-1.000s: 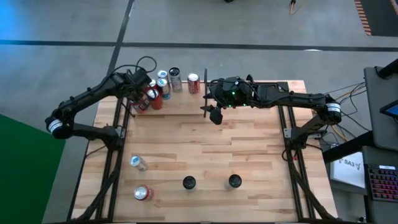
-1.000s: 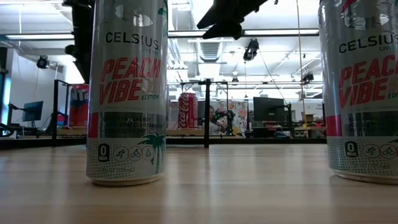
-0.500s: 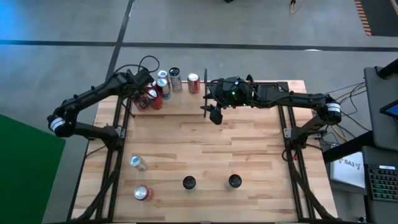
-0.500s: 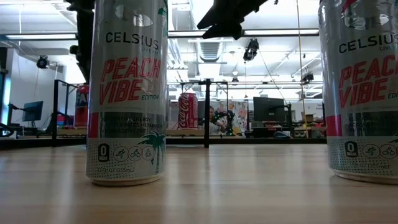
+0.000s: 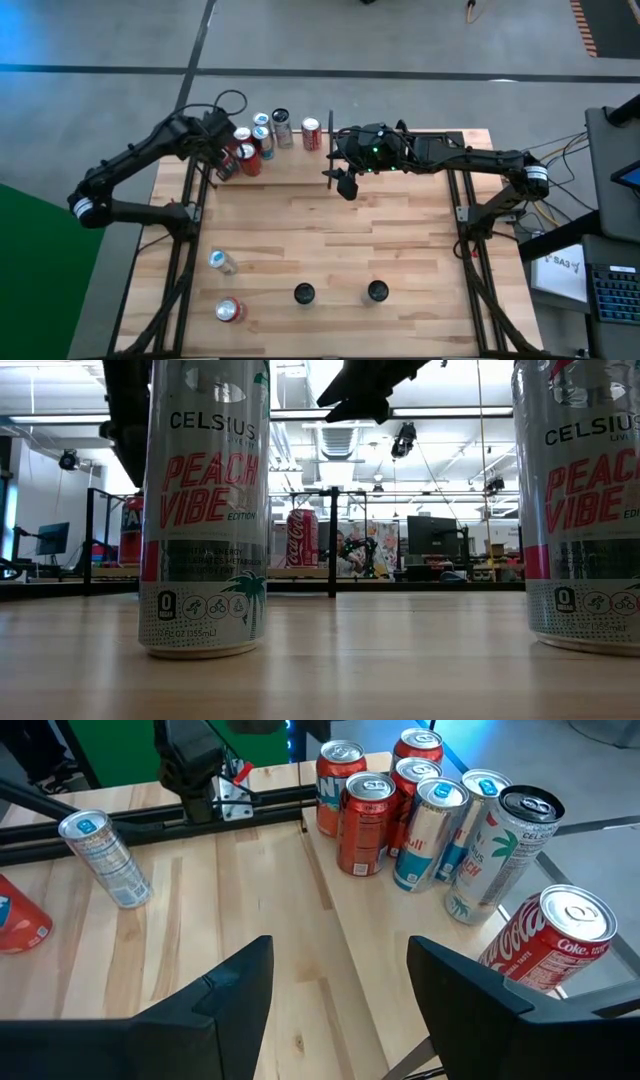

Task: Place canned beverage on shelf
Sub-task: Put the top orange soda can on the shelf aligned with the other orange soda can

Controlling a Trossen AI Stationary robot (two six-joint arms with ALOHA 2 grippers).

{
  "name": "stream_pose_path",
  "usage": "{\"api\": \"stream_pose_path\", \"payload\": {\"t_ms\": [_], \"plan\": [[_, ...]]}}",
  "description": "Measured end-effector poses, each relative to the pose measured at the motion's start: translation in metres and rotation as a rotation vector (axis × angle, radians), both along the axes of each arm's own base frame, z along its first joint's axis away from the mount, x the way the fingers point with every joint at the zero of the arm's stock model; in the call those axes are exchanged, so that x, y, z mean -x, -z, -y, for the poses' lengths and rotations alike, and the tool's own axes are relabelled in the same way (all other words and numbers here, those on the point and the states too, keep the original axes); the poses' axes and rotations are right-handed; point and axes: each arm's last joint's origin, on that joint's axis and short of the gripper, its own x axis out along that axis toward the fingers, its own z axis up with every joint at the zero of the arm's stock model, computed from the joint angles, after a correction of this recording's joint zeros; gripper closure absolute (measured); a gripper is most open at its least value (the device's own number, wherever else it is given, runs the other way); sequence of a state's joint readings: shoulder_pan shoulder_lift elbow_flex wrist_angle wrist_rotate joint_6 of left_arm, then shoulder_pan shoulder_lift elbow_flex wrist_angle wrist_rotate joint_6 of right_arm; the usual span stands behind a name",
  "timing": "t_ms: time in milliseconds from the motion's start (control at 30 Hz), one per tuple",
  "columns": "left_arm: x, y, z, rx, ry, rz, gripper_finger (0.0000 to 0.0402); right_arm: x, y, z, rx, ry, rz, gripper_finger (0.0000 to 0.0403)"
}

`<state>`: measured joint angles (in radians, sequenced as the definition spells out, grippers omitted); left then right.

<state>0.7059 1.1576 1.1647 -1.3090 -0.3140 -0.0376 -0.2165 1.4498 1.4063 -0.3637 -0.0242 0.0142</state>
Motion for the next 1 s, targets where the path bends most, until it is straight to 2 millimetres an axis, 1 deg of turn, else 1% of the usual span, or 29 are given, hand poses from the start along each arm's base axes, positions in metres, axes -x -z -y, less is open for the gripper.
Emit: {"api": "stream_pose_path", "payload": {"t_ms": [300, 467, 800, 1000], "plan": [[-0.002, 0.014, -0.003, 0.019, -0.027, -0.045, 0.0402, 0.0, 0.0, 0.0, 0.004, -0.003, -0.001, 0.0184], [-0.005, 0.018, -0.008, -0.021, -0.044, -0.105, 0.0402, 0.0, 0.0, 0.0, 0.005, -0.003, -0.001, 0.0184], [-0.006, 0.02, -0.012, -0.079, -0.064, -0.18, 0.0402, 0.0, 0.0, 0.0, 0.005, -0.003, -0.001, 0.0184], [-0.005, 0.018, -0.011, -0.09, -0.066, -0.176, 0.0402, 0.0, 0.0, 0.0, 0.004, -0.003, -0.001, 0.0184]]}}
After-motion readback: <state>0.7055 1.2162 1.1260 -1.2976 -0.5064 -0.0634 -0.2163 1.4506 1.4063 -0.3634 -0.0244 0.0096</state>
